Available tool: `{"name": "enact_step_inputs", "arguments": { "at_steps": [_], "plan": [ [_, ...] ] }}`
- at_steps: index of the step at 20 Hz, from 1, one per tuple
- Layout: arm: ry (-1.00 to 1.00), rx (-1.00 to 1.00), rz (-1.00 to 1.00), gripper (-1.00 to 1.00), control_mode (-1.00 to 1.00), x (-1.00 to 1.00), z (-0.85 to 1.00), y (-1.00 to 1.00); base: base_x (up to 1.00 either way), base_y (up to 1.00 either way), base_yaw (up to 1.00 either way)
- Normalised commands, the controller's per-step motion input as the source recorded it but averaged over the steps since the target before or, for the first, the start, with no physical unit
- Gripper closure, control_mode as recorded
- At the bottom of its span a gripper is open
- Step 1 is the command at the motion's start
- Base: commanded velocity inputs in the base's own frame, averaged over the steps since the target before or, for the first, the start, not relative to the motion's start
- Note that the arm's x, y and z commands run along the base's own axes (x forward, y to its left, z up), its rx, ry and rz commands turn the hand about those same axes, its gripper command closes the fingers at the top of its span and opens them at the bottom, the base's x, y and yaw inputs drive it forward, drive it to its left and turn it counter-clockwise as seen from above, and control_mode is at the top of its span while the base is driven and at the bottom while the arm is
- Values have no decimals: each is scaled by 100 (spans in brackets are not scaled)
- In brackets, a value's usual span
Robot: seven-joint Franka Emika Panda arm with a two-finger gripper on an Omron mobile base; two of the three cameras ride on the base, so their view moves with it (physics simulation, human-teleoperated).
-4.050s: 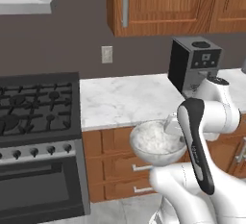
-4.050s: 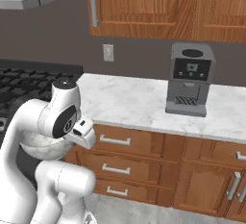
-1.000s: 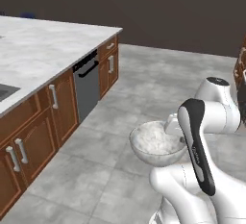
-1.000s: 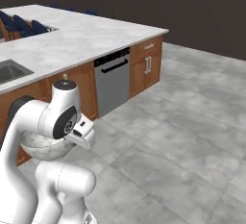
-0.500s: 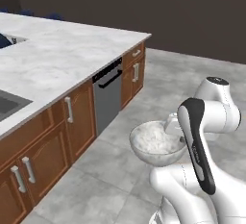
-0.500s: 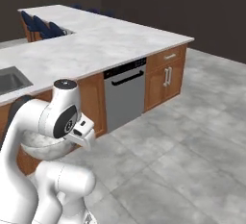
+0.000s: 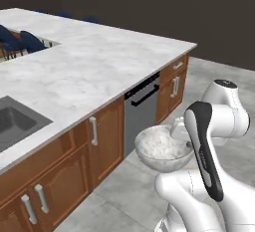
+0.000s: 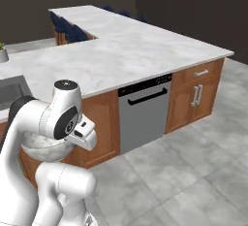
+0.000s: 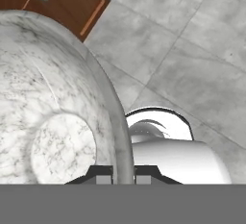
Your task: Pick the cup and bowl from the counter and place them on the counter next to the sink.
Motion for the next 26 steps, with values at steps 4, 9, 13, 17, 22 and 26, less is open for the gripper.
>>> {"name": "enact_step_inputs", "arguments": {
  "at_steps": [4, 9, 13, 17, 22, 26],
  "plan": [
    [0, 0, 0, 100, 100, 0, 0, 0, 100, 0, 36],
    [0, 0, 0, 100, 100, 0, 0, 0, 99, -2, 39],
    [0, 0, 0, 100, 100, 0, 0, 0, 91, -2, 41],
    [0, 0, 0, 100, 100, 0, 0, 0, 81, -20, 42],
    [0, 0, 0, 100, 100, 0, 0, 0, 66, -36, 42],
    [0, 0, 0, 100, 100, 0, 0, 0, 56, -43, 37]
  ]
}}
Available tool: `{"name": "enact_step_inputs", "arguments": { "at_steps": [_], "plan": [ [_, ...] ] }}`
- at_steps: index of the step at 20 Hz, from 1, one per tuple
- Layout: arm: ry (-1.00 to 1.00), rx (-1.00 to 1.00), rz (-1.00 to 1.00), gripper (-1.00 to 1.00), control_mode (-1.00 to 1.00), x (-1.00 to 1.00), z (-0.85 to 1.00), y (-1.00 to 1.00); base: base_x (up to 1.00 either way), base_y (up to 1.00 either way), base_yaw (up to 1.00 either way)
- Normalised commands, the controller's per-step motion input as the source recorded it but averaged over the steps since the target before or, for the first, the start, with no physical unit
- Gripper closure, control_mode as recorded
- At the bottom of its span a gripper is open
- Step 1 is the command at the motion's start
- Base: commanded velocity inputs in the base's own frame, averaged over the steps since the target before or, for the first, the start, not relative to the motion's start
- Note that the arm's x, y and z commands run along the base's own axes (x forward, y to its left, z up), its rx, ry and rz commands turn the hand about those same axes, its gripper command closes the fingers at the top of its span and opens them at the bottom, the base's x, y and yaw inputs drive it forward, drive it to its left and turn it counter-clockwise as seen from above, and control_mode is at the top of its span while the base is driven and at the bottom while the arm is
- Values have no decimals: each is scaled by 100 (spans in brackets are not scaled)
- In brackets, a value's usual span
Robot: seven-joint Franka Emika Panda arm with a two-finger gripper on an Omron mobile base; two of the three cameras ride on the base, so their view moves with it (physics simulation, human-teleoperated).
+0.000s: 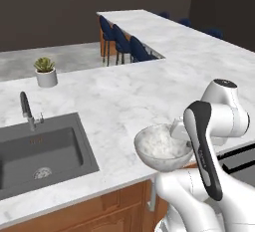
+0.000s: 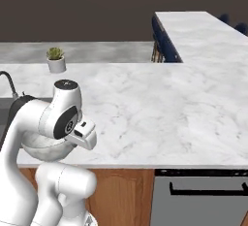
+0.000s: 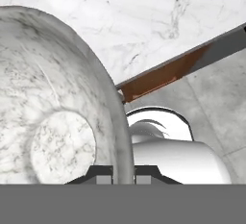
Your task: Pick the cup and bowl from the counter and place them on the counter next to the sink.
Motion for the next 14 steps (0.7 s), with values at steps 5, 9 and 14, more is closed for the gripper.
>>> {"name": "enact_step_inputs", "arguments": {
  "at_steps": [5, 9, 14],
  "plan": [
    [0, 0, 0, 100, 100, 0, 0, 0, 37, -7, 11],
    [0, 0, 0, 100, 100, 0, 0, 0, 53, 13, -1],
    [0, 0, 0, 100, 100, 0, 0, 0, 40, 10, -4]
  ]
}}
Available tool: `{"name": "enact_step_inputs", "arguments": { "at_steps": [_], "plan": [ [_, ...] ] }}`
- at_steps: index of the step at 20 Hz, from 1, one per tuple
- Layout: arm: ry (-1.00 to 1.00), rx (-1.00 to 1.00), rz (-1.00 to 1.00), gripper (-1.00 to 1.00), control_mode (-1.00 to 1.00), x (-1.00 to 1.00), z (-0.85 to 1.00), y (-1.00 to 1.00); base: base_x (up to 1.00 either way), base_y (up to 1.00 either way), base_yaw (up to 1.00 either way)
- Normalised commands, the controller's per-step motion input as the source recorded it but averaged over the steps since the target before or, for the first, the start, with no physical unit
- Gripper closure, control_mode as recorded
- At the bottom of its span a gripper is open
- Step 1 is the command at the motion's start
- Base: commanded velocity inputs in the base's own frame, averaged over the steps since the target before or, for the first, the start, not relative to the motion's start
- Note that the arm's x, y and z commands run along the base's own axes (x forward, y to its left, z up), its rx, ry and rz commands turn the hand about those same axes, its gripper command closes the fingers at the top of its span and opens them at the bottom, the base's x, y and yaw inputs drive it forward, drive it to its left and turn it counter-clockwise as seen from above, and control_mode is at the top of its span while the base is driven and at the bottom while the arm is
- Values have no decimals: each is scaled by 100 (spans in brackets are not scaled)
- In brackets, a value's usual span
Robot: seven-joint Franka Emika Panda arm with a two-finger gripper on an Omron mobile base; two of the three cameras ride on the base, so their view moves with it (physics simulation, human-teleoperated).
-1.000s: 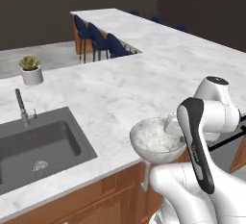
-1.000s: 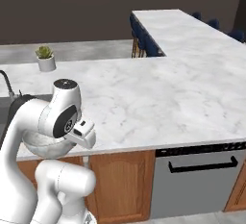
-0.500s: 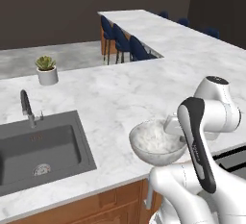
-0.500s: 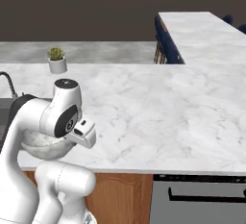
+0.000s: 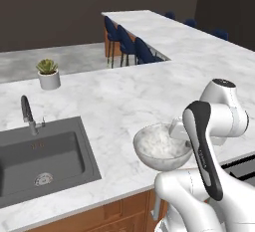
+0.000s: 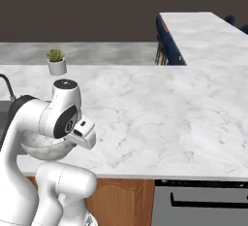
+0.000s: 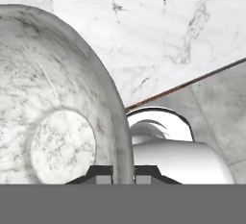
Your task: Pick the cup and bowl from the counter and place them on the counter next to the sink.
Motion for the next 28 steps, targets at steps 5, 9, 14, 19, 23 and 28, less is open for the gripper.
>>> {"name": "enact_step_inputs", "arguments": {
  "at_steps": [5, 9, 14, 19, 23, 28],
  "plan": [
    [0, 0, 0, 100, 100, 0, 0, 0, 1, 0, 0],
    [0, 0, 0, 100, 100, 0, 0, 0, 0, 0, 0],
    [0, 0, 0, 100, 100, 0, 0, 0, 0, 0, 0],
    [0, 0, 0, 100, -100, 1, 0, 9, 0, 0, 0],
    [0, 0, 0, 100, -100, 20, 0, 36, 0, 0, 0],
    [0, 0, 0, 100, -100, 36, 0, 45, 0, 0, 0]
  ]
}}
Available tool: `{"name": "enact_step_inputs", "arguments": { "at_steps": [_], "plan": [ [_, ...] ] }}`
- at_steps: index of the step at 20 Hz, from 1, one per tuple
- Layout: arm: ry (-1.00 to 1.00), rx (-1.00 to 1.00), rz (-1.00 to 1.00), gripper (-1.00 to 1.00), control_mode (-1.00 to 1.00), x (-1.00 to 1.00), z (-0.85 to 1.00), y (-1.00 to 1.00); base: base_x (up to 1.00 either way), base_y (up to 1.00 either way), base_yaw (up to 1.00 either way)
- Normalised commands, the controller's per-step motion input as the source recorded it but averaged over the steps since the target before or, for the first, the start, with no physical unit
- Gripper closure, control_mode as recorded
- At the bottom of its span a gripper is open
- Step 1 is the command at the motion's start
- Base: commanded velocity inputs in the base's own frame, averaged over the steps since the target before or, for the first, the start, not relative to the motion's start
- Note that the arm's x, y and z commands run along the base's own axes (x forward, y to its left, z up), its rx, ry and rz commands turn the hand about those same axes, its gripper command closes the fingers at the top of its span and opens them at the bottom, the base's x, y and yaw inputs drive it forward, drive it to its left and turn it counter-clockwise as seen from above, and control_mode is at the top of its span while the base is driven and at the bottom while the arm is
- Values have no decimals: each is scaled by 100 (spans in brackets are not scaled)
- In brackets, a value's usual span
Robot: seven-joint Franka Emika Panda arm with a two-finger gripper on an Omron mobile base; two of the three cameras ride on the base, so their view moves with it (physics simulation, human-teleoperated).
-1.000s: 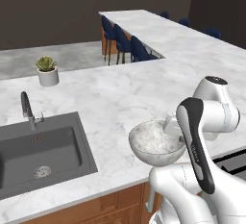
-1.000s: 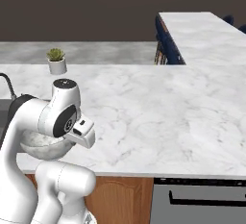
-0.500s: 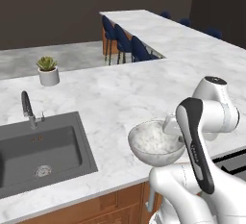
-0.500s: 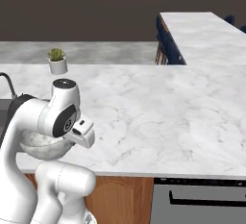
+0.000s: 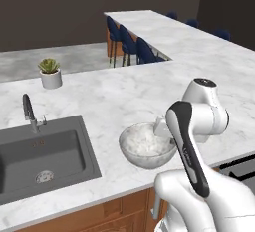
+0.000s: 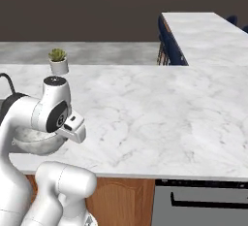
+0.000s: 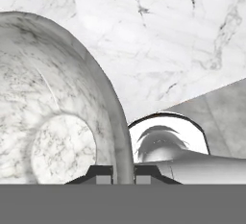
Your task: Pick the cup and bowl from the counter and place them on the counter next to the sink.
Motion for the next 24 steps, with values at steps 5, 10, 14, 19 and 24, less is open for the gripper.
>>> {"name": "enact_step_inputs", "arguments": {
  "at_steps": [5, 10, 14, 19, 24],
  "plan": [
    [1, 0, 0, 100, -100, 59, 0, 36, 0, 0, 0],
    [0, 0, 2, 100, -100, 81, -2, 21, 0, 0, 0],
    [0, 0, 0, 100, -100, 95, -9, 16, 0, 0, 0],
    [1, -1, 0, 100, -100, 73, -7, 28, 0, 0, 0],
    [0, -1, 0, 100, -100, 61, -8, 30, 0, 0, 0]
  ]
}}
